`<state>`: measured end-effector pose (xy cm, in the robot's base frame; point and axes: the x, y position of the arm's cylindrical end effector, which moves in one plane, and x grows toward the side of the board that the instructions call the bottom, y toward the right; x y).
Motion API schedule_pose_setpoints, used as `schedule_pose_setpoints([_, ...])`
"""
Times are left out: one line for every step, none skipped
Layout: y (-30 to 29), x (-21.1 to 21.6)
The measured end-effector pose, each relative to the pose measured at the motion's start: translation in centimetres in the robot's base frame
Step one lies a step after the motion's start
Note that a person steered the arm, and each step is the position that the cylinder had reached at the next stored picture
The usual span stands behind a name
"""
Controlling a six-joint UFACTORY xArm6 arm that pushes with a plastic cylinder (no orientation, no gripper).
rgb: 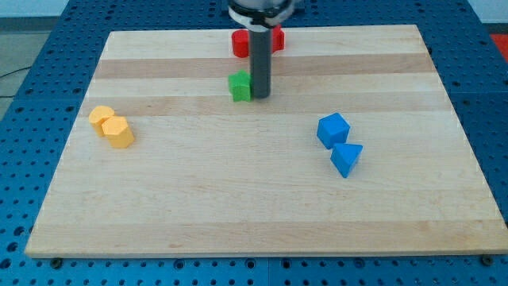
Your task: Move the green circle diagonally to the bottom right of the green star
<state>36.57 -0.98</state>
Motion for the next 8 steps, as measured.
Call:
schedule_pose_setpoints([-0.2, 4.2])
schedule_pose_setpoints([-2.7, 2.0])
schedule_pose_setpoints([-2.7, -3.7])
schedule_pose_setpoints([0.4, -4.4])
schedule_pose_setpoints([-0.7, 0.4])
schedule_pose_setpoints([-4.0, -1.6])
schedule_pose_setpoints([-2.3, -5.7])
schedule_pose_setpoints([-0.2, -6.4])
